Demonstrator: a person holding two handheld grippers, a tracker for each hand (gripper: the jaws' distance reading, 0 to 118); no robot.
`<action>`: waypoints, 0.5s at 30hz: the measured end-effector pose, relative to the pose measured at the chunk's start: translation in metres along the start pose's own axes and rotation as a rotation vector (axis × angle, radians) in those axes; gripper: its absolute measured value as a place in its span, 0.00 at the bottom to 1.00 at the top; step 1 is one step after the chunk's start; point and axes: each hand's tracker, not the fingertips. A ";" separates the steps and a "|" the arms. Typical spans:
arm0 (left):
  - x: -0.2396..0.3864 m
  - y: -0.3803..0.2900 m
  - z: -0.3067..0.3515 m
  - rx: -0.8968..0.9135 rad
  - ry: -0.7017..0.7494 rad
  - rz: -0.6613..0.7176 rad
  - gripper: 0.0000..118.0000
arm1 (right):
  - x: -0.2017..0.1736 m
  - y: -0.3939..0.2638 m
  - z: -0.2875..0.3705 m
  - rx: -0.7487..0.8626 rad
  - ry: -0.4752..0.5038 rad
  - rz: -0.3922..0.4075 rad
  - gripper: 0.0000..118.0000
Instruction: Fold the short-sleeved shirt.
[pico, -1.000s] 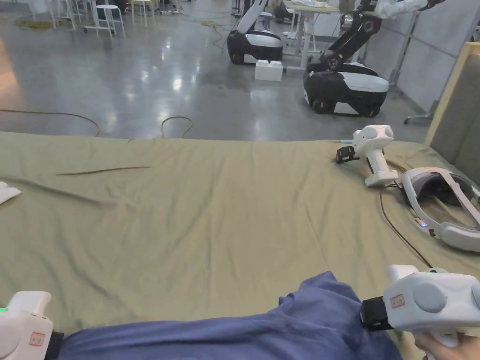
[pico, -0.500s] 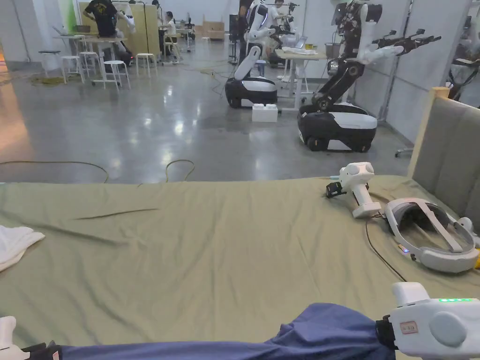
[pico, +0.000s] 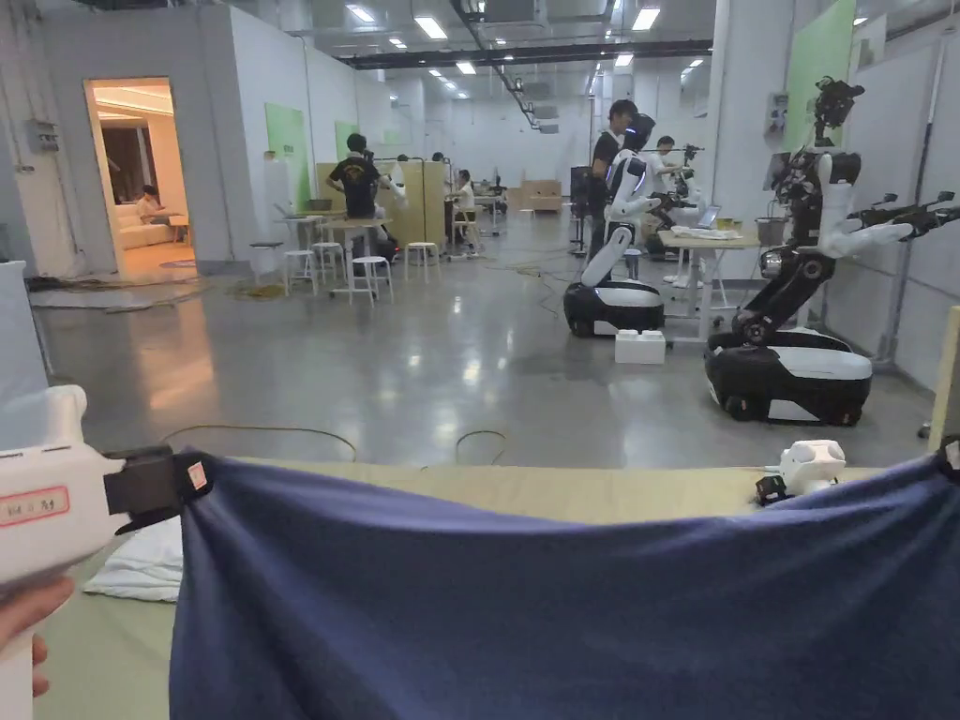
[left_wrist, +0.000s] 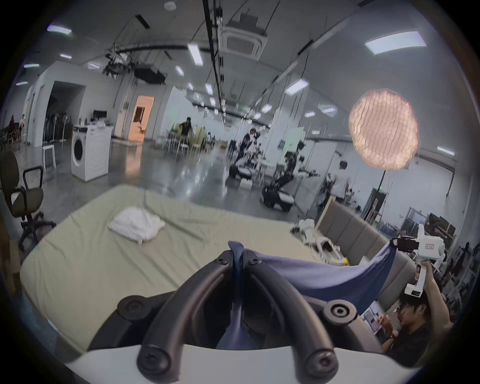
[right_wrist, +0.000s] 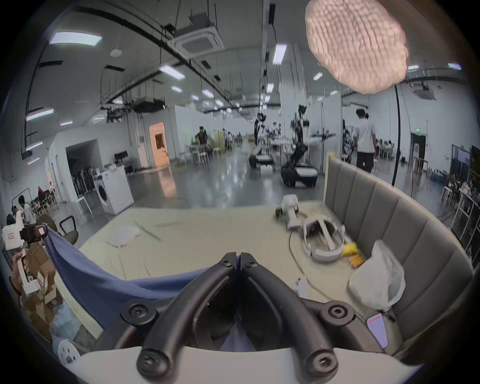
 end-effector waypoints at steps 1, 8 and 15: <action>0.006 0.012 0.008 0.029 0.006 -0.015 0.07 | -0.004 0.013 0.007 0.028 -0.007 0.012 0.01; 0.025 0.092 0.005 0.146 0.052 -0.120 0.07 | -0.026 0.097 0.011 0.143 -0.049 -0.001 0.01; 0.037 0.142 -0.048 0.185 0.118 -0.154 0.07 | -0.042 0.160 -0.036 0.174 -0.113 0.026 0.01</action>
